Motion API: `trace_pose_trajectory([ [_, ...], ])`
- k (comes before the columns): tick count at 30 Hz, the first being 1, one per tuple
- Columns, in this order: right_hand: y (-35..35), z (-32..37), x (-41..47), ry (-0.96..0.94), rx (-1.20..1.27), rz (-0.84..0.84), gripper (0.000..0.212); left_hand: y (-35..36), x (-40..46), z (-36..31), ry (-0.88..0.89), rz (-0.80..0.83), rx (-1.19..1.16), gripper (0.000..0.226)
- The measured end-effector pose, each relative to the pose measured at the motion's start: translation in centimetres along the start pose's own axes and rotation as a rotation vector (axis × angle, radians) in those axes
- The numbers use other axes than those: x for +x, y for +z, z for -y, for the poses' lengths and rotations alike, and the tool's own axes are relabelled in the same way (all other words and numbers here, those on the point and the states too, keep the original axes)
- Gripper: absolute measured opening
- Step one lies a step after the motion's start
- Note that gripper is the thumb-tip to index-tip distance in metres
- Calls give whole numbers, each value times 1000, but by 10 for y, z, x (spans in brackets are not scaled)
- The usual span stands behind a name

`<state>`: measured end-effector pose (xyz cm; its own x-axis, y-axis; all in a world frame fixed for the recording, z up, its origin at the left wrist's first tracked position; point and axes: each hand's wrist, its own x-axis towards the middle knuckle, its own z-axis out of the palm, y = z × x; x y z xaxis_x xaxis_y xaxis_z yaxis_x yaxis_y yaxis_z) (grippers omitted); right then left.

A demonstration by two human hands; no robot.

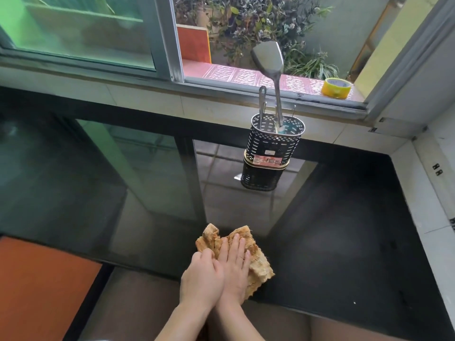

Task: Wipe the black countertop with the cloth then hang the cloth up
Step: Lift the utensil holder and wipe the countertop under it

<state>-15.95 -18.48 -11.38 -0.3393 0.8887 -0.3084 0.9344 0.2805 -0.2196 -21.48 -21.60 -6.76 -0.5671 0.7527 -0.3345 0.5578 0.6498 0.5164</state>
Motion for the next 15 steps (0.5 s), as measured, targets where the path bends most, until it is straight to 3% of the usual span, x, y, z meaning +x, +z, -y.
trace_pose_trajectory([
  [2,8,12,2,-24,48,45,62,-10,9,10,-72,21,-26,26],
  [5,6,32,1,-79,185,-53,55,-22,22,22,-163,53,-116,21],
  [8,1,45,0,-49,423,136,55,-34,29,25,-235,99,-253,19],
  [10,-9,53,-6,34,637,138,54,-40,32,24,-264,122,-336,24],
  [13,-27,57,-14,200,1048,131,12,-48,37,19,-261,140,-375,22],
  [15,-44,52,-9,258,1123,152,9,-52,39,13,-242,162,-342,18],
])
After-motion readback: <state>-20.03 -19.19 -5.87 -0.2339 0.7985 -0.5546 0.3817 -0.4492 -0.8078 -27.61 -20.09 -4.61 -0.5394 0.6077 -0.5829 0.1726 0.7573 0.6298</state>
